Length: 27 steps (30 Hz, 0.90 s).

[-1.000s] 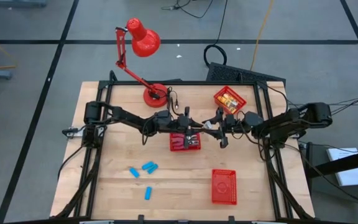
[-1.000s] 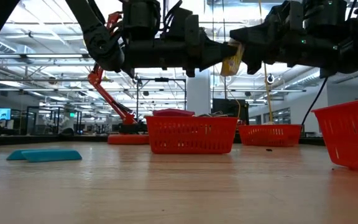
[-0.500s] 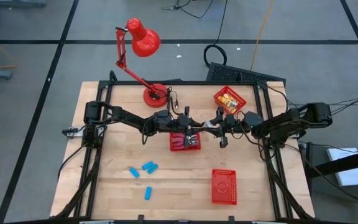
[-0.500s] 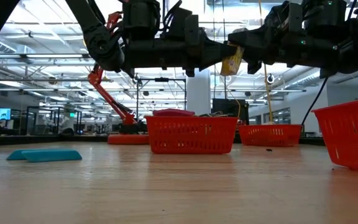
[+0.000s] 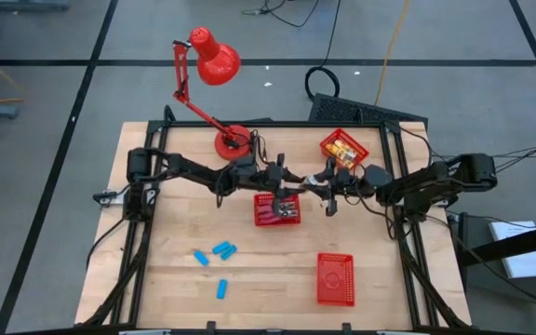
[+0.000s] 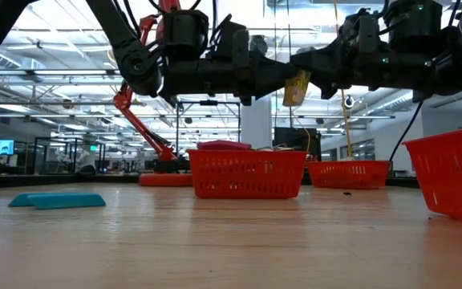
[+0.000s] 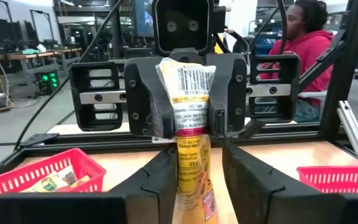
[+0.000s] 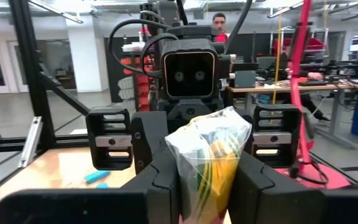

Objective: Pick & Place School Supplies
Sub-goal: Put the yellow crayon box into the top red bin

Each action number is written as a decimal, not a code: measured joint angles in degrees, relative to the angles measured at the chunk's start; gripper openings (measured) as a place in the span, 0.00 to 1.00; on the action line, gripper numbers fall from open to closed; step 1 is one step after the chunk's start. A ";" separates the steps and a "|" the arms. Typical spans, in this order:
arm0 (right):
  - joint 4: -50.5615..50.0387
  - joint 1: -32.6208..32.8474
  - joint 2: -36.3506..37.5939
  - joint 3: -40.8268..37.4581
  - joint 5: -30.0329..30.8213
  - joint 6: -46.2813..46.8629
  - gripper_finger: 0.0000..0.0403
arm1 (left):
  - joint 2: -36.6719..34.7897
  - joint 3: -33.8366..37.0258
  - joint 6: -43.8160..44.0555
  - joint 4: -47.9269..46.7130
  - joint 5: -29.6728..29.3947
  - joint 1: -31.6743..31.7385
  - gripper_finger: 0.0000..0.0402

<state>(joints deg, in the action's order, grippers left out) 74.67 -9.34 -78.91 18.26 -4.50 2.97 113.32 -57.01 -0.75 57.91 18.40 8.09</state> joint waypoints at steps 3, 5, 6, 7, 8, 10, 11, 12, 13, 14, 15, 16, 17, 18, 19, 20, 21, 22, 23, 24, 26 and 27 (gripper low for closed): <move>-0.13 -1.38 0.00 0.00 0.50 -0.64 0.18 | -0.39 0.01 0.22 -1.19 2.77 1.18 0.35; -0.36 -2.66 0.29 0.00 0.51 -0.78 0.15 | -0.96 0.20 0.90 -2.08 4.28 2.07 0.37; -0.63 -3.34 0.66 0.00 0.55 -0.97 0.15 | -1.60 0.33 0.90 -3.44 4.78 2.51 0.38; -1.20 -3.93 1.17 0.00 0.61 -1.42 0.15 | -2.23 0.49 0.88 -4.96 4.94 2.84 0.39; -1.79 -4.61 1.80 0.00 0.85 -2.06 0.15 | -3.12 0.63 0.69 -6.83 4.94 3.15 0.40; -3.38 -5.98 3.68 -0.07 2.78 -3.81 0.15 | -5.13 1.24 -0.39 -11.17 5.21 3.49 0.42; -4.05 -7.02 4.87 -0.07 4.93 -4.80 0.15 | -6.55 1.88 -1.14 -13.91 5.80 3.47 0.43; -5.51 -7.92 6.35 0.00 7.10 -5.82 0.15 | -7.51 2.64 -2.15 -16.27 6.06 3.14 0.43; -7.48 -8.65 7.80 -0.05 8.76 -6.79 0.15 | -8.64 3.28 -3.17 -17.95 5.66 2.81 0.43; -9.20 -9.31 9.00 -0.24 9.21 -7.57 0.15 | -10.40 4.30 -3.98 -19.89 5.43 2.55 0.43; -11.18 -10.05 10.45 -0.56 8.86 -8.28 0.15 | -12.17 5.15 -4.80 -20.91 4.39 2.53 0.43; -12.33 -10.98 11.91 -1.05 8.56 -8.53 0.15 | -14.05 5.91 -5.57 -21.01 2.83 2.39 0.43; -13.30 -12.02 13.46 -1.39 8.71 -8.62 0.15 | -15.97 7.22 -6.09 -21.21 1.44 2.25 0.43; -13.95 -12.94 14.73 -1.56 9.07 -8.59 0.15 | -17.72 8.64 -6.24 -21.53 0.34 1.97 0.42; -14.69 -13.91 16.06 -1.92 9.67 -8.55 0.15 | -19.35 10.14 -6.20 -21.70 -0.73 1.49 0.42; -16.03 -14.64 17.29 -2.42 10.18 -8.61 0.15 | -20.62 11.77 -6.10 -21.87 -1.58 1.01 0.42; -17.70 -15.38 18.08 -2.84 10.36 -8.87 0.15 | -21.98 13.43 -6.00 -21.73 -2.71 0.54 0.41; -19.04 -16.19 18.61 -3.05 10.81 -9.34 0.15 | -23.70 15.17 -5.61 -21.65 -4.15 0.17 0.41; -20.41 -17.11 19.25 -3.45 11.62 -9.58 0.15 | -25.28 16.89 -5.31 -20.97 -6.03 -0.18 0.41; -21.28 -18.03 19.59 -3.95 12.31 -9.43 0.15 | -26.61 18.23 -4.89 -19.66 -7.90 -0.68 0.42; -21.70 -20.12 19.33 -4.56 12.26 -7.80 0.15 | -29.26 21.48 -3.38 -18.17 -10.84 -1.65 0.42; -21.64 -20.96 18.94 -5.17 12.20 -7.07 0.15 | -29.99 23.03 -2.76 -17.49 -11.55 -2.40 0.42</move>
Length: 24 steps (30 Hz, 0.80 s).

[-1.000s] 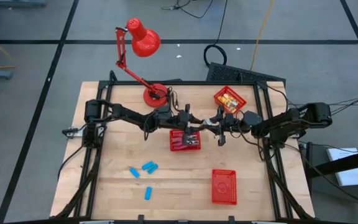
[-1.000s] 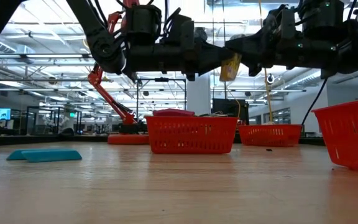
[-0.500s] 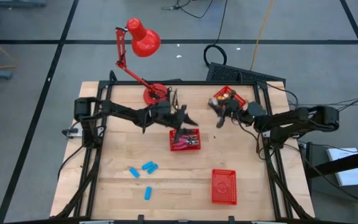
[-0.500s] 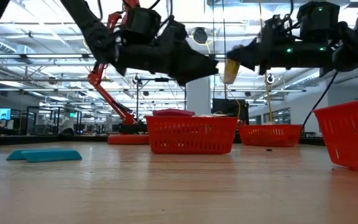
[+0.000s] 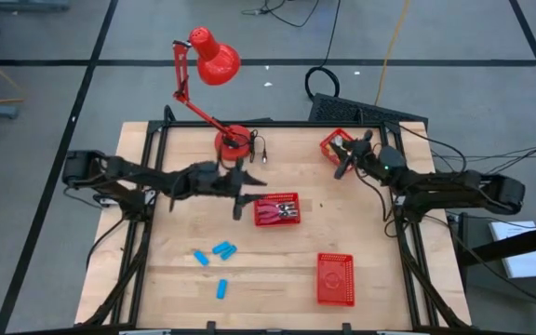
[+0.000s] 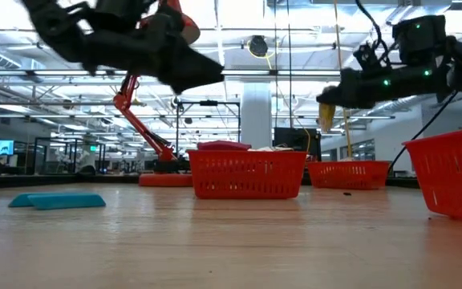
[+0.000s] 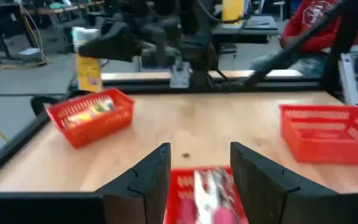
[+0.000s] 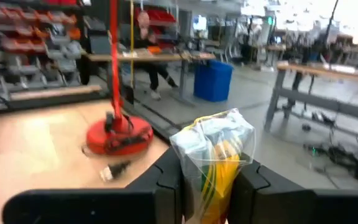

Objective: Pick & Place School Supplies
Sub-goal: Put the yellow crayon box into the top red bin

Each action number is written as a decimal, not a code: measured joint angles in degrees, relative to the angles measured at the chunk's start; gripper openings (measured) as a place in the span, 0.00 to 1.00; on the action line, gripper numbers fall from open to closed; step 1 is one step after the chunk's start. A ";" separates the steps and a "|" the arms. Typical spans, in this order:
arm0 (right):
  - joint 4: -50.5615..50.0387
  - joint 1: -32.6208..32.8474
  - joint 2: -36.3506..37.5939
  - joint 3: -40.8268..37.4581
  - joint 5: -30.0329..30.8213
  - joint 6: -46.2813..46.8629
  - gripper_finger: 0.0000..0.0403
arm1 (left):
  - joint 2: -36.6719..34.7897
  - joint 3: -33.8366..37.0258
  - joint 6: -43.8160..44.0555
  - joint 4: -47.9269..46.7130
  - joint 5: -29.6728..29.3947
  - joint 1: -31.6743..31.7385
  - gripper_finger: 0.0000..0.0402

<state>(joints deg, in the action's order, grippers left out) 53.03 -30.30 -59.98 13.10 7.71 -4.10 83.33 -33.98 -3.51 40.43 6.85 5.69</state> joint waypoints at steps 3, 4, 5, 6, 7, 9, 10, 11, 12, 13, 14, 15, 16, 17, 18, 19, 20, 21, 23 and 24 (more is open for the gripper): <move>0.32 -3.11 -1.39 -0.45 0.03 0.46 0.15 | -1.99 3.69 1.15 2.39 -3.14 -2.20 0.42; 1.10 -4.37 -2.00 -0.38 0.08 0.73 0.15 | -2.18 4.33 1.36 3.86 -4.86 -2.94 0.42; 1.15 -5.65 -2.40 -0.33 -0.04 1.19 0.15 | -2.14 4.83 1.56 5.70 -6.49 -3.59 0.42; 1.20 -6.83 -2.99 -0.40 -0.30 1.98 0.15 | -2.09 5.68 1.73 6.40 -8.11 -4.26 0.42; 1.66 -7.95 -4.07 -0.38 -0.31 2.74 0.15 | -2.11 6.39 2.08 6.49 -9.03 -4.80 0.42; 1.65 -9.99 -5.71 -0.45 -1.32 3.36 0.15 | -1.90 6.55 2.12 7.02 -10.24 -5.88 0.42; 3.18 -10.90 -6.90 -0.45 -2.44 3.59 0.15 | -2.03 6.56 2.09 7.36 -10.69 -6.23 0.42; 4.88 -11.59 -8.09 -0.37 -3.77 4.03 0.15 | -2.10 6.56 1.95 7.87 -11.10 -6.54 0.42; 6.35 -12.26 -9.14 -0.35 -4.83 4.75 0.15 | -2.12 6.52 1.67 7.85 -11.72 -6.82 0.42; 7.75 -12.77 -10.29 -0.36 -5.07 5.42 0.15 | -2.06 6.52 1.46 7.54 -12.28 -7.10 0.42; 9.05 -13.40 -11.55 -0.36 -5.23 5.71 0.15 | -2.01 6.55 1.29 7.47 -12.89 -7.33 0.42; 9.92 -14.03 -12.69 -0.36 -5.58 5.81 0.15 | -2.01 6.56 1.05 7.58 -13.23 -7.66 0.42; 11.40 -14.70 -14.00 -0.36 -6.35 5.99 0.15 | -2.04 6.55 0.97 7.74 -13.74 -7.91 0.42; 13.09 -15.23 -15.33 -0.31 -6.59 6.32 0.15 | -2.05 6.54 0.93 7.76 -14.25 -8.13 0.42; 13.95 -15.90 -16.52 -0.11 -7.32 6.66 0.15 | -2.05 6.54 0.79 7.69 -14.69 -8.19 0.42; 14.15 -16.57 -17.77 0.26 -7.93 7.10 0.15 | -2.03 6.54 0.77 7.62 -15.12 -8.17 0.42; 14.11 -17.25 -18.97 0.62 -7.99 7.68 0.15 | -2.03 6.54 0.77 7.62 -15.45 -8.19 0.42; 14.19 -17.88 -20.28 0.92 -8.17 7.96 0.15 | -2.03 6.54 0.77 7.69 -15.65 -8.23 0.42; 15.43 -18.72 -22.97 1.59 -9.36 8.04 0.15 | -2.03 6.54 0.73 7.64 -15.94 -8.39 0.42; 16.35 -18.92 -24.20 1.96 -9.76 8.12 0.15 | -2.03 6.54 0.72 7.63 -15.93 -8.43 0.42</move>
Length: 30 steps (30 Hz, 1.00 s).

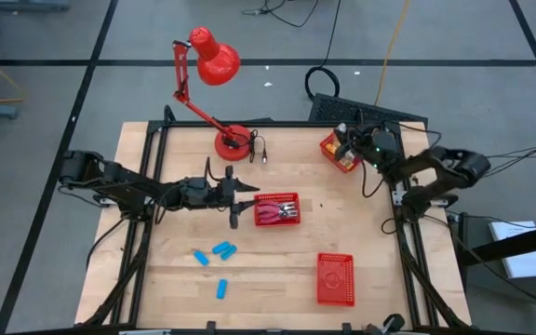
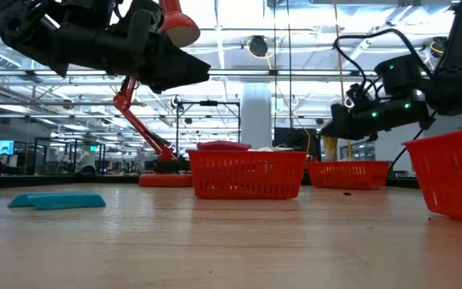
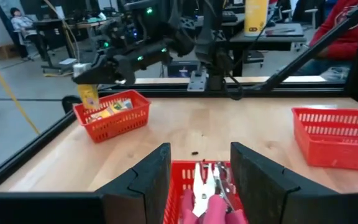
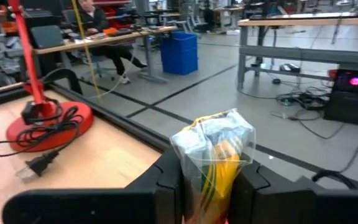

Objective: Pick & Place School Supplies
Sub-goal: Put the yellow crayon box into the top red bin

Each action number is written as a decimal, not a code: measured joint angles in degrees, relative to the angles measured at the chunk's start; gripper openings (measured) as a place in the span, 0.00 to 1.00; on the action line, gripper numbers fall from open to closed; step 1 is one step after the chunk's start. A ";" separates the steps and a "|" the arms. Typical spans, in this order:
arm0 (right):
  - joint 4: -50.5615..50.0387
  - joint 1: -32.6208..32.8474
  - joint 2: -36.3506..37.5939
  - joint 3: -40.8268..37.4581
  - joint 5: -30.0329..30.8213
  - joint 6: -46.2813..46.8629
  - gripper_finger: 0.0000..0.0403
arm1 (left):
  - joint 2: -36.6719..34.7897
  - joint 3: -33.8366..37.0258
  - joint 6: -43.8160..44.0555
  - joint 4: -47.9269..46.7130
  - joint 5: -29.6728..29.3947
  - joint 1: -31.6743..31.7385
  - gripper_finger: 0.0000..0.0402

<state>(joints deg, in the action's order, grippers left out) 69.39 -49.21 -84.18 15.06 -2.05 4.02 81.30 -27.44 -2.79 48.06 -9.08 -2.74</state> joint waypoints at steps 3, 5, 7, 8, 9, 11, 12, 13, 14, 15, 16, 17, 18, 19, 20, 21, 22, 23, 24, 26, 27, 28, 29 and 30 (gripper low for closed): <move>2.04 -0.27 -3.52 1.05 -0.61 0.06 0.15 | 0.00 0.00 -0.06 0.08 -0.04 0.04 0.42; 2.63 -0.28 -5.41 1.58 -0.34 0.09 0.15 | 0.00 0.00 -0.04 0.05 -0.11 0.08 0.42; 2.77 -0.28 -6.79 1.98 0.31 1.03 0.15 | 0.00 0.00 -0.06 0.06 -0.11 0.08 0.42; 2.71 -0.28 -7.46 2.04 0.54 1.64 0.15 | 0.00 0.00 -0.06 0.04 -0.10 0.05 0.42; 2.73 -0.28 -8.09 1.98 0.62 1.95 0.15 | 0.00 0.00 -0.05 0.04 -0.09 0.04 0.42; 2.83 -0.28 -8.69 1.60 1.11 2.55 0.15 | 0.00 0.00 -0.04 0.01 -0.09 0.04 0.42; 2.90 -0.25 -8.85 1.30 1.98 2.63 0.15 | 0.00 0.00 -0.01 -0.03 -0.09 0.04 0.42; 2.88 -0.24 -8.90 0.96 2.63 2.67 0.15 | 0.00 0.00 -0.01 -0.18 -0.09 0.04 0.42; 2.84 -0.22 -8.90 0.60 3.38 2.82 0.15 | 0.00 0.00 -0.01 -0.25 -0.09 0.04 0.42; 2.82 -0.24 -8.90 0.18 3.63 3.09 0.15 | 0.00 0.00 0.01 -0.27 -0.09 0.04 0.42; 2.79 -0.22 -8.87 -0.17 3.70 3.37 0.15 | 0.00 0.00 0.03 -0.27 -0.09 0.04 0.42; 2.72 -0.22 -8.77 -0.45 3.72 3.49 0.15 | 0.00 -0.01 0.03 -0.27 -0.09 0.04 0.42; 2.60 -0.24 -8.56 -0.77 3.77 3.48 0.15 | 0.00 -0.02 0.03 -0.29 -0.09 0.04 0.42; 2.50 -0.24 -8.29 -1.09 3.74 3.38 0.15 | 0.00 -0.02 0.03 -0.29 -0.09 0.04 0.42; 2.28 -0.22 -8.01 -1.32 3.72 3.02 0.15 | 0.00 -0.02 0.02 -0.29 -0.10 0.05 0.42; 2.15 -0.22 -7.70 -1.52 3.72 3.00 0.15 | 0.00 -0.02 0.01 -0.31 -0.09 0.06 0.42; 1.99 -0.22 -7.28 -1.69 3.73 3.00 0.15 | 0.00 -0.02 -0.04 -0.31 -0.09 0.06 0.42; 2.02 -0.22 -6.86 -1.89 3.73 3.08 0.18 | 0.00 -0.02 -0.08 -0.31 -0.09 0.06 0.42; 2.00 -0.22 -6.43 -2.06 3.73 3.42 0.21 | 0.00 -0.02 -0.08 -0.31 -0.09 0.06 0.42; 2.14 -0.22 -5.55 -2.42 3.72 3.97 0.30 | 0.00 -0.02 -0.11 -0.31 -0.30 0.07 0.42; 2.16 -0.22 -5.18 -2.51 3.63 4.08 0.34 | 0.00 -0.02 -0.10 -0.31 -0.49 0.08 0.42; 2.30 -0.22 -4.83 -2.59 3.47 4.10 0.37 | 0.00 -0.02 -0.10 -0.32 -0.58 0.08 0.42; 2.31 -0.22 -4.45 -2.72 3.42 4.12 0.40 | 0.00 -0.02 -0.10 -0.34 -0.77 0.08 0.42; 2.37 -0.22 -4.23 -2.85 3.40 4.16 0.42 | 0.00 -0.02 -0.12 -0.39 -1.06 0.08 0.42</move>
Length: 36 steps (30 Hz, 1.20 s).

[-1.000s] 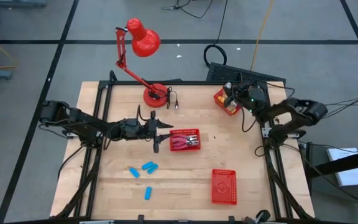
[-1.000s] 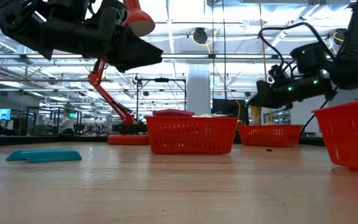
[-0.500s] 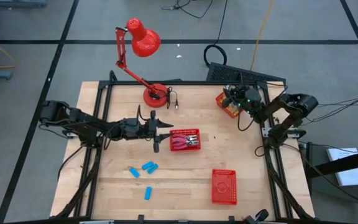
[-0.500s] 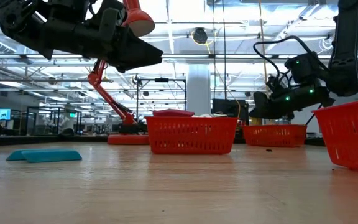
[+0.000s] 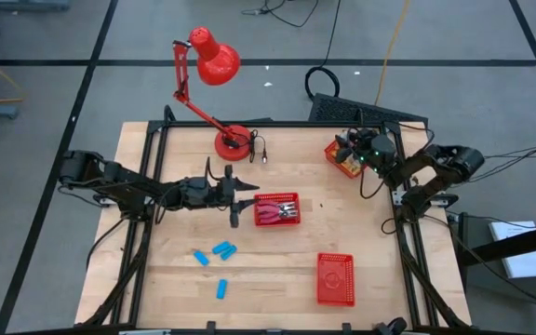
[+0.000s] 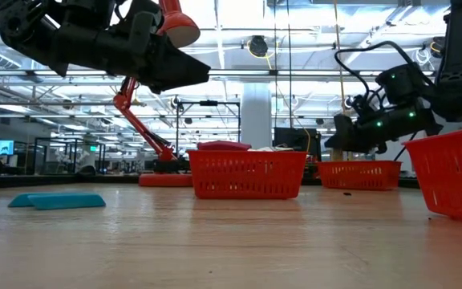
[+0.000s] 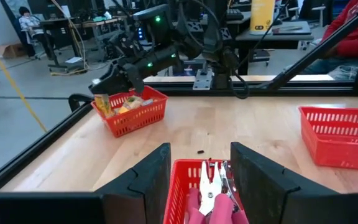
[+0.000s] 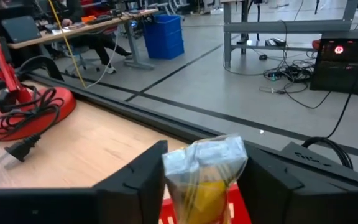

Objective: Pick & Place School Supplies
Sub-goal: Put the yellow crayon box into the top red bin, then put the blue eraser into the bottom red bin

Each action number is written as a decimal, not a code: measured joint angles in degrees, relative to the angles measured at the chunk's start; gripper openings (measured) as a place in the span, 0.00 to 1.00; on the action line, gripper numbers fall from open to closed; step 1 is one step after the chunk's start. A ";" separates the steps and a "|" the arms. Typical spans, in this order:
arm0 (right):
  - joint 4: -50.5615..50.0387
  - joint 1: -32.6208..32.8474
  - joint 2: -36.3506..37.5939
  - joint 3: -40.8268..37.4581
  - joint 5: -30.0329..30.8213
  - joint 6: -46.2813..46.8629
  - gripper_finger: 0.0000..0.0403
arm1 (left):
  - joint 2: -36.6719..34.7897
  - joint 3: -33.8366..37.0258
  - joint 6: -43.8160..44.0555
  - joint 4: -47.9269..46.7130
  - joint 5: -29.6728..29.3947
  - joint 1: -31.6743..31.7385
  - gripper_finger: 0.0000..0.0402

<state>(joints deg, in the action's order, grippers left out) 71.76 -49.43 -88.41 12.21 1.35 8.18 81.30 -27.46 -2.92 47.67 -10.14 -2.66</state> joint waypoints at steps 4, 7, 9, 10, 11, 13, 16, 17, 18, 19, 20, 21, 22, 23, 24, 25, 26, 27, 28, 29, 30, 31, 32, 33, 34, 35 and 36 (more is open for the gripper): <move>-0.06 0.02 0.80 -0.62 0.00 1.68 0.45 | 0.00 -0.02 0.00 -0.49 -0.47 0.00 0.42; -0.21 0.02 0.97 -1.23 0.04 3.52 0.43 | 0.00 -0.02 0.00 -0.50 -0.47 0.00 0.42; -0.37 0.02 0.97 -1.81 0.04 4.33 0.41 | 0.00 -0.04 0.04 -0.71 -0.47 0.00 0.42; -0.39 0.02 0.97 -2.12 0.06 4.64 0.39 | 0.00 -0.04 0.04 -0.73 -0.47 0.00 0.42; -0.39 0.02 0.97 -2.50 0.06 4.74 0.38 | 0.00 -0.04 0.04 -0.73 -0.47 0.00 0.42; -0.28 0.02 0.99 -3.44 0.10 4.84 0.35 | 0.00 -0.04 0.04 -0.74 -0.49 0.00 0.42; 0.88 0.14 1.00 -5.01 -0.02 4.86 0.33 | 0.00 -0.04 0.07 -0.82 -0.51 0.00 0.42; 1.55 0.44 1.01 -5.66 0.02 4.85 0.32 | 0.00 -0.04 0.07 -0.82 -0.51 0.00 0.42; 2.69 0.83 0.99 -6.37 -0.01 4.77 0.32 | 0.00 -0.04 0.07 -0.82 -0.52 0.00 0.42; 4.16 1.39 0.99 -7.14 -0.05 4.59 0.32 | 0.00 -0.04 0.07 -0.82 -0.53 0.00 0.42; 5.95 2.13 0.97 -7.89 -0.15 4.26 0.32 | 0.00 -0.04 0.02 -0.82 -0.55 0.00 0.42; 8.93 2.89 0.88 -8.58 -0.15 4.00 0.33 | 0.00 -0.04 0.02 -0.83 -0.56 0.00 0.42; 11.72 3.64 1.00 -9.25 -0.13 3.93 0.34 | 0.00 -0.04 0.02 -0.84 -0.62 0.00 0.42; 14.32 4.27 1.07 -9.84 -0.13 3.94 0.35 | 0.00 -0.04 0.02 -0.85 -0.83 0.00 0.42; 15.56 4.81 1.20 -10.30 -0.14 4.08 0.36 | 0.00 -0.04 0.02 -0.91 -1.03 0.00 0.42; 16.18 5.33 1.37 -10.66 -0.14 4.25 0.37 | 0.00 -0.04 0.02 -0.99 -1.19 0.00 0.42; 16.44 5.90 1.83 -10.87 -0.12 4.28 0.38 | 0.00 -0.04 0.02 -1.15 -1.59 0.00 0.42; 16.28 6.31 2.52 -10.97 -0.08 4.28 0.40 | 0.00 -0.04 0.04 -1.28 -1.92 0.00 0.42; 15.74 6.59 3.33 -11.00 0.00 4.22 0.41 | 0.00 -0.04 0.07 -1.30 -1.96 0.00 0.42; 14.64 6.75 4.08 -11.00 0.17 4.18 0.41 | 0.00 -0.04 0.07 -1.31 -1.97 0.00 0.42; 13.26 6.82 4.81 -11.00 0.53 4.14 0.42 | 0.00 -0.04 0.08 -1.31 -1.96 0.00 0.42; 11.83 6.82 5.59 -11.00 1.26 3.95 0.43 | 0.00 -0.04 0.09 -1.39 -1.98 0.00 0.42; 10.83 6.82 6.39 -11.00 1.58 3.50 0.43 | 0.00 -0.04 0.11 -1.56 -1.98 0.00 0.42; 9.61 6.80 7.22 -11.00 1.64 2.98 0.43 | 0.00 -0.04 0.13 -1.69 -1.98 0.00 0.42; 8.31 6.80 7.93 -11.00 1.60 2.71 0.43 | 0.00 -0.04 0.17 -1.69 -1.98 0.00 0.42; 7.34 6.82 8.53 -11.00 1.59 2.57 0.43 | 0.00 -0.04 0.20 -1.69 -1.98 0.00 0.42; 6.50 6.82 9.27 -11.00 1.56 2.50 0.43 | 0.00 -0.04 0.20 -1.68 -1.98 -0.01 0.42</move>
<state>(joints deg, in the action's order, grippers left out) 78.26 -42.61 -79.14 1.21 2.90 10.68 81.30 -27.51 -2.72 45.99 -12.12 -2.67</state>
